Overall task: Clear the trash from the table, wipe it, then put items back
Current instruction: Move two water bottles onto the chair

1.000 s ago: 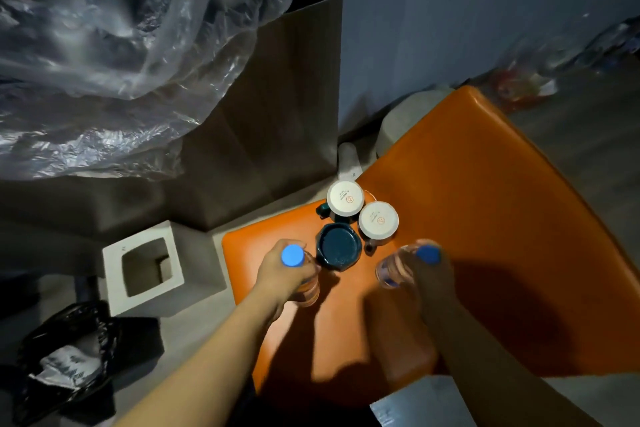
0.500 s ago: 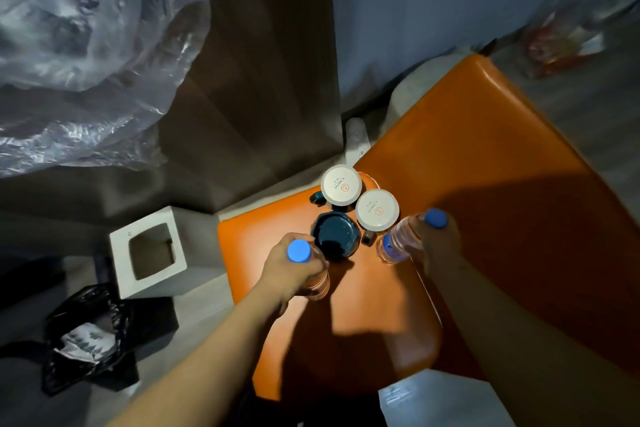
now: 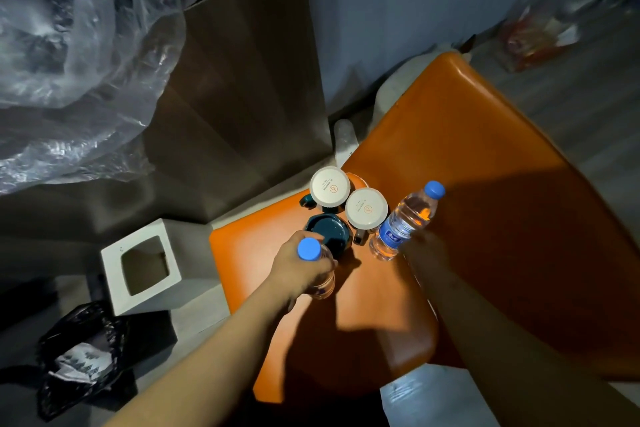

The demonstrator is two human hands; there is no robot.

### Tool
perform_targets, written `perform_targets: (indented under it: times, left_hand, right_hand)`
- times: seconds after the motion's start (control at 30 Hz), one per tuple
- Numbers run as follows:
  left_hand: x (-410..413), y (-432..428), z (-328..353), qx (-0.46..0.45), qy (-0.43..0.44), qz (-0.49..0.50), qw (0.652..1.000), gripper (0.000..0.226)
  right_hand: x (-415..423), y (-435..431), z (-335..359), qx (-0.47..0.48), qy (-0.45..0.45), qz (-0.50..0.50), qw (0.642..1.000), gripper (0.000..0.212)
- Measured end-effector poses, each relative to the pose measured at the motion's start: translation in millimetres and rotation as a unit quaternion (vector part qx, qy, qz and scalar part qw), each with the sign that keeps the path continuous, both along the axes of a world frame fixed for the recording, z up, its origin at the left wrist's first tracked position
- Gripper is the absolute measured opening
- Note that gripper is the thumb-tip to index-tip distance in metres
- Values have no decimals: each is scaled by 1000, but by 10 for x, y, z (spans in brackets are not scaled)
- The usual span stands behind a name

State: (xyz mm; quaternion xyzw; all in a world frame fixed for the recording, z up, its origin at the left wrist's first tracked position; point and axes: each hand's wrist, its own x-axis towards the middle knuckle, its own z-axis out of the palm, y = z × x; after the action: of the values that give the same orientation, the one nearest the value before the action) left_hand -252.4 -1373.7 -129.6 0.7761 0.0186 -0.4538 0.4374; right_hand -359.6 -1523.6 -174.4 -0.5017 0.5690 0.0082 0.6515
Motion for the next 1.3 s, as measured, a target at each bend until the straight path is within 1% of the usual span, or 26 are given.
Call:
perform_targets:
  times: [0.03,0.07,0.1,0.13,0.17,0.2,0.23,0.27,0.33,0.37,0.43,0.5,0.53,0.57,0.63,0.67,0.7,0.73,0.8,0.87,0.9,1.03,1.13,1.2,1.27,1.3]
  left_hand:
    - [-10,-19,3,0,0,-7,1000,36]
    - [-20,-39,12,-1,0,-19,1000,36]
    - [-39,-64,40,-5,1,-34,999,35]
    - [-59,-83,58,-15,6,-51,999,33]
    - [-80,-107,73,-25,8,-67,997,30]
    - [-104,-131,88,-33,3,-82,996,29]
    - [-125,-160,97,-29,-11,-103,994,30]
    - [-141,-198,72,-17,-38,-126,991,36]
    - [-157,-278,18,22,-84,-185,979,53]
    - [-163,-314,-16,27,-94,-209,973,54]
    - [-202,-388,-47,18,-92,-247,965,47]
    - [-234,-418,-109,8,-76,-284,956,48]
    - [-253,-421,-115,-4,-47,-291,956,51]
    - [-268,-418,-112,-23,-2,-282,959,53]
    - [-281,-403,-97,-65,77,-228,968,56]
    - [-268,-393,-87,-68,79,-199,974,55]
    - [-245,-374,-105,-64,68,-165,982,49]
    - [-215,-351,-137,-47,46,-129,989,41]
    - [-151,-282,-260,17,3,-61,998,26]
    - [-107,-192,-411,81,-17,-43,996,15]
    - [-97,-153,-466,94,-16,-43,995,12]
    - [-106,-21,-591,106,-11,-47,993,6]
    - [-141,50,-636,112,4,-41,993,15]
    - [-152,76,-654,117,5,-39,992,15]
    - [-145,88,-650,115,5,-25,993,13]
    - [-138,98,-648,116,4,-18,993,12]
  right_hand:
    - [-15,40,-30,27,3,46,999,38]
    - [-17,106,18,62,9,126,990,51]
    - [-32,192,-21,72,-8,207,976,64]
    - [-49,272,-20,68,-4,278,958,78]
    - [-54,339,-18,52,-16,328,943,88]
    - [-69,386,-4,32,-34,352,935,89]
    - [-103,395,-52,16,-57,359,931,82]
    - [-132,393,-39,1,-80,357,931,74]
    - [-197,374,-26,-9,-120,322,939,69]
    - [-229,370,-54,-6,-132,299,945,68]
    - [-280,376,-18,-5,-157,276,948,62]
    - [-337,378,-41,29,-156,247,956,54]
    - [-359,356,-71,29,-148,230,961,51]
    - [-378,337,-139,6,-149,211,966,46]
    - [-423,295,-313,-31,-147,165,975,23]
    - [-444,284,-345,-30,-143,135,980,16]
    - [-476,271,-398,-37,-124,102,986,18]
    - [-526,259,-455,-57,-99,86,990,27]
    - [-614,252,-549,-72,-67,48,994,42]
    - [-611,230,-636,-85,-55,5,995,47]
    - [-581,203,-685,-96,-47,-11,994,50]
    - [-430,120,-887,-100,-24,-46,994,45]
    - [-387,121,-1015,-75,12,-97,992,49]
    - [-371,94,-964,-56,33,-147,987,52]
    - [-380,25,-921,-24,27,-199,979,52]
    - [-381,-3,-909,-17,14,-203,979,51]
